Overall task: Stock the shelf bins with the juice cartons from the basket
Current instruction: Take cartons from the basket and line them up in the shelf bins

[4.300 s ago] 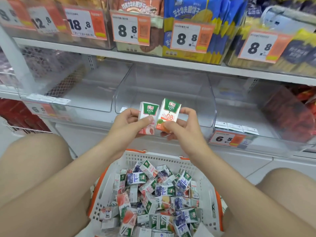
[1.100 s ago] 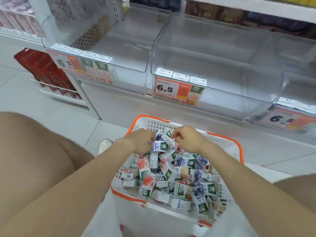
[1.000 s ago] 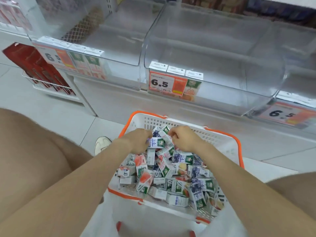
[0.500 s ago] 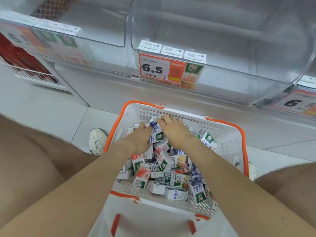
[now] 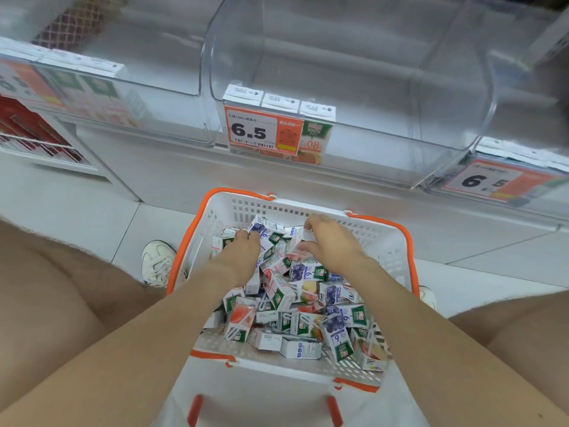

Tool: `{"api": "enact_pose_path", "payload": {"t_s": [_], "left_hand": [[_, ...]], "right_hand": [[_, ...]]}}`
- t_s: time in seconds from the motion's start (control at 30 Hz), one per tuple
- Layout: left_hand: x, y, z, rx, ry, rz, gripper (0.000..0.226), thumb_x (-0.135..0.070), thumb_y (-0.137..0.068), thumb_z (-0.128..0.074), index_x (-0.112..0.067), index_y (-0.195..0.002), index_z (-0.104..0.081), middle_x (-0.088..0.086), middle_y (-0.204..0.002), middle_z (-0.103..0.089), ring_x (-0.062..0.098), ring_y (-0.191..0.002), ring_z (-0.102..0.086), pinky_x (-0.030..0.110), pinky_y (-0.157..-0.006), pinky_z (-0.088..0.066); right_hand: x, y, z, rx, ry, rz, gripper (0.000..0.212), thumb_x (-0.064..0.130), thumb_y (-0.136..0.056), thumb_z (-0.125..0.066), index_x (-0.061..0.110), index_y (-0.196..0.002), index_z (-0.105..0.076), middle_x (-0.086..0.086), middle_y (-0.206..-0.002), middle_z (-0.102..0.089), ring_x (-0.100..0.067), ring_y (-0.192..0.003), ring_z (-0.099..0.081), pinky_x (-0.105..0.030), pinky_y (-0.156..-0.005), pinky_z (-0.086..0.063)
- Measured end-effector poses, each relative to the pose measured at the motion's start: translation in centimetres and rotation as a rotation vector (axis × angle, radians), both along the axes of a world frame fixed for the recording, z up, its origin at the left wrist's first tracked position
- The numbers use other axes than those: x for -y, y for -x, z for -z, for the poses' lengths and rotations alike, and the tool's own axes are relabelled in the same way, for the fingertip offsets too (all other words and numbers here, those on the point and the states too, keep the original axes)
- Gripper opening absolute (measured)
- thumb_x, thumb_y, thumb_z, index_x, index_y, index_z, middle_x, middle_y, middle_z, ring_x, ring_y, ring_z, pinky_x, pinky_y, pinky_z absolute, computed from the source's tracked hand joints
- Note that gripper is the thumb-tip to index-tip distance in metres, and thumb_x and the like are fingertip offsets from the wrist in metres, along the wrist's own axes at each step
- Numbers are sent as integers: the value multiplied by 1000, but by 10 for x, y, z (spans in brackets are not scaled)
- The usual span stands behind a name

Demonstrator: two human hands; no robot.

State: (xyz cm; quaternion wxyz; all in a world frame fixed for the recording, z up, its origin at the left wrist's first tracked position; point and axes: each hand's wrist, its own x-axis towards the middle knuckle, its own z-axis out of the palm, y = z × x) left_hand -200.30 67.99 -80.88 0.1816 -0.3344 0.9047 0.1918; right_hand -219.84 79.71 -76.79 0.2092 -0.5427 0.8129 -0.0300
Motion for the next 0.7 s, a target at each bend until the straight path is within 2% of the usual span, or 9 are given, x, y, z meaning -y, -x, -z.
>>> {"api": "enact_pose_path", "payload": {"t_s": [0.07,0.13,0.23,0.27,0.33,0.43,0.53,0.63,0.7], "left_hand": [[0,0,-9,5,-101,-134,46,-3,-95,-62,3,-138,-46,21,-142,-50,34,-122,-60,36,-91,-53],[6,0,-18,-59,-311,-414,33,-5,-89,-67,6,-120,-60,27,-125,-64,36,-109,-69,40,-77,-59],[6,1,-46,-272,-751,-814,11,-2,-87,-72,3,-94,-64,16,-98,-63,27,-83,-72,41,-73,-67],[6,1,-57,-328,-856,-858,7,0,-86,-71,0,-89,-64,14,-94,-58,23,-79,-70,39,-75,-67],[1,-1,-82,-389,-996,-845,7,2,-86,-69,-4,-86,-65,15,-95,-63,20,-81,-74,40,-83,-66],[0,-8,-102,-442,-1046,-809,15,2,-87,-68,-4,-101,-65,18,-114,-74,26,-93,-78,39,-85,-64],[4,-18,-117,-493,-1047,-805,41,-3,-76,-72,-11,-116,-65,20,-114,-76,26,-86,-73,36,-77,-62],[7,-28,-143,-553,-1012,-770,34,-5,-81,-74,-12,-113,-65,18,-101,-79,27,-81,-69,36,-78,-57],[11,-35,-164,-598,-966,-731,30,-7,-88,-77,-13,-116,-68,17,-105,-80,26,-82,-70,40,-83,-57]], "right_hand": [[-5,5,-7,160,69,113,49,46,-98,-70,14,-133,-59,-7,-131,-63,-26,-121,-60,-40,-100,-50],[-7,10,-17,275,115,191,50,47,-98,-69,12,-133,-63,-6,-128,-66,-22,-119,-61,-36,-99,-50],[-10,13,-36,384,195,242,35,49,-101,-63,19,-116,-72,0,-105,-75,-18,-92,-69,-25,-72,-49],[-11,12,-43,407,218,247,31,50,-103,-61,22,-108,-73,-1,-97,-76,-18,-85,-71,-19,-63,-48],[-10,9,-56,427,254,247,28,49,-105,-57,27,-99,-73,4,-87,-75,-11,-79,-70,-13,-58,-44],[-9,-1,-78,406,323,222,36,45,-108,-54,28,-80,-68,12,-65,-60,0,-60,-53,-16,-58,-36],[-6,-12,-96,415,387,224,40,45,-109,-50,15,-98,-74,4,-83,-70,-3,-72,-58,-24,-65,-41],[-2,-26,-115,427,479,233,32,46,-109,-50,23,-100,-71,17,-87,-68,4,-81,-61,-19,-70,-43],[2,-39,-130,462,573,222,30,47,-107,-52,25,-104,-73,20,-93,-71,5,-88,-64,-20,-75,-48]]}}
